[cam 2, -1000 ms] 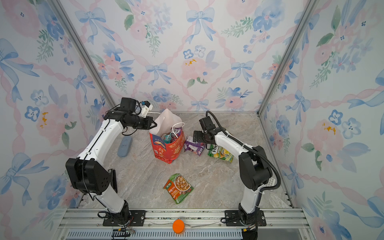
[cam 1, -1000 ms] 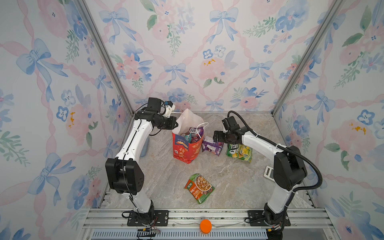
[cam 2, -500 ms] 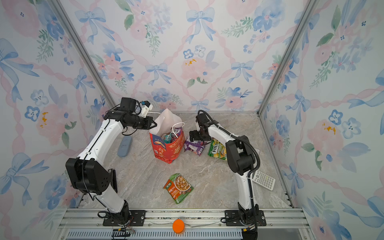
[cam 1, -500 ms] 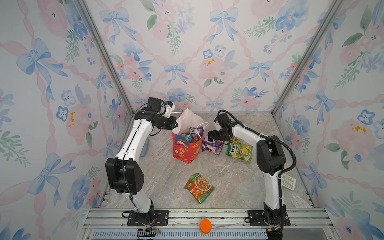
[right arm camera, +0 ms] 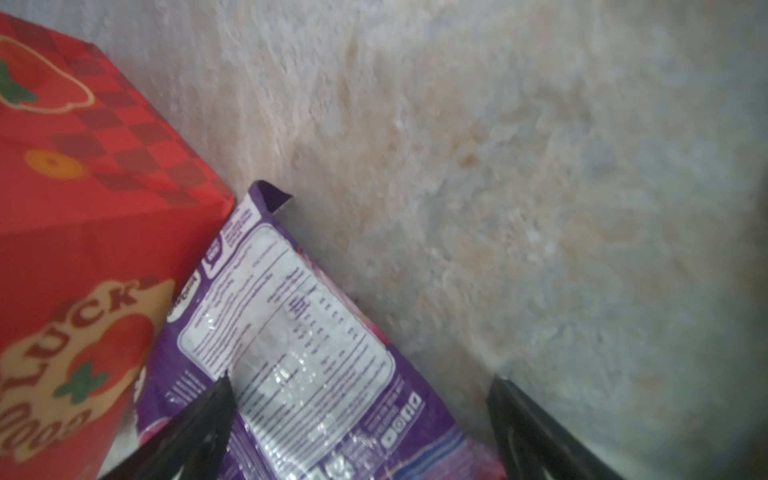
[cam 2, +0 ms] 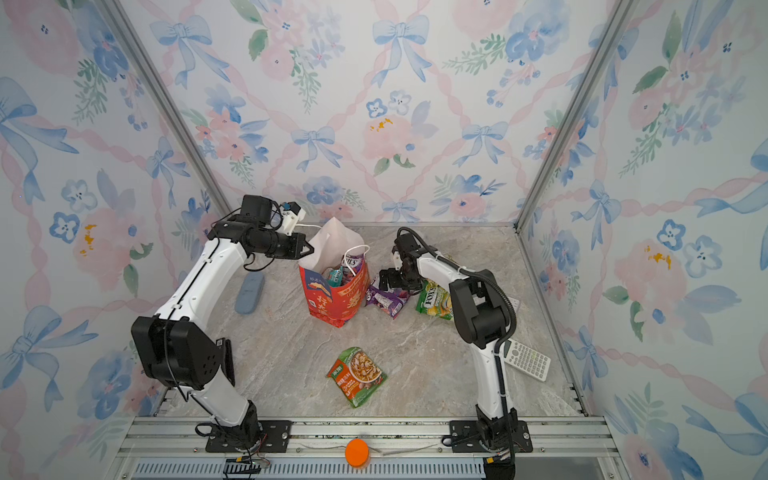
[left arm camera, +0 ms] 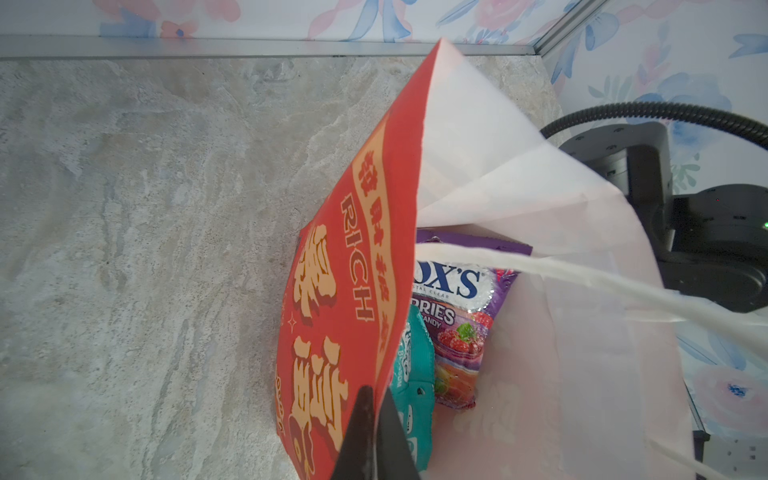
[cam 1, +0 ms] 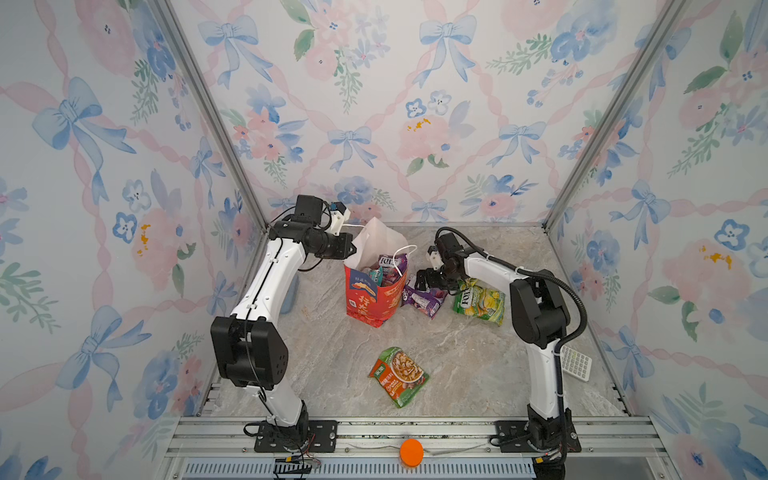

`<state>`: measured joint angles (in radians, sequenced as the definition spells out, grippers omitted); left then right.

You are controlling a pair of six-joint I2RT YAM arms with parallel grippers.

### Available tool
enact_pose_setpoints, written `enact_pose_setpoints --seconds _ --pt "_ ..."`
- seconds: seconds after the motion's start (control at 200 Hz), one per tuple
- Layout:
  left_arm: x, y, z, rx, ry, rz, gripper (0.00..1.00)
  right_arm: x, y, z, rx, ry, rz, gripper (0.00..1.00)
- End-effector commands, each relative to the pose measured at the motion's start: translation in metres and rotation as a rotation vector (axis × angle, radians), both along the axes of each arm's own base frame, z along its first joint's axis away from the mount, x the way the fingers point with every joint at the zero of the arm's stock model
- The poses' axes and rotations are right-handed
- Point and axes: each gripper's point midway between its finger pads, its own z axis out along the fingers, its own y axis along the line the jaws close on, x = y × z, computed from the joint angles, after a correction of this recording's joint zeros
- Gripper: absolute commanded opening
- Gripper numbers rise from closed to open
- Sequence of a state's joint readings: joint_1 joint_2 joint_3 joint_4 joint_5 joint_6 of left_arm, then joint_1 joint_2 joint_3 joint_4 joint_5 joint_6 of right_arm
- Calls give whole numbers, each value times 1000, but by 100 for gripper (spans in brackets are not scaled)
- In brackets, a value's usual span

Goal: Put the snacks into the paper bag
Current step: 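Lower the right gripper onto the purple packet beside the bag, then close the right gripper on the purple Savoria packet and lift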

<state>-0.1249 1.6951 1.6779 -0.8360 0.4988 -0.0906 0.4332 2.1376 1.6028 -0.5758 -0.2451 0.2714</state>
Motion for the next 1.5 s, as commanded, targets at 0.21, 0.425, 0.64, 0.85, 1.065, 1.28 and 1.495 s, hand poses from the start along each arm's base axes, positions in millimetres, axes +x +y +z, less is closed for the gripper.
enact_pose_setpoints --seconds 0.21,0.425,0.64,0.85,1.065,1.28,1.495 --pt "-8 -3 -14 4 57 -12 0 -91 7 2 76 122 -71 95" --pt "-7 -3 -14 0 59 -12 0 -140 33 16 141 116 -134 95" --pt "-8 -4 -14 -2 58 -17 0 -153 27 38 136 63 -140 95" --pt "-9 -4 -12 2 55 -15 0 -146 10 34 113 57 -151 89" --pt "-8 -5 -14 4 59 -16 0 -139 16 27 134 50 -150 79" --pt "-9 -4 -13 5 56 -14 0 -131 20 10 145 70 -164 76" --pt "-9 -4 -14 5 58 -15 0 -127 27 1 181 87 -185 71"
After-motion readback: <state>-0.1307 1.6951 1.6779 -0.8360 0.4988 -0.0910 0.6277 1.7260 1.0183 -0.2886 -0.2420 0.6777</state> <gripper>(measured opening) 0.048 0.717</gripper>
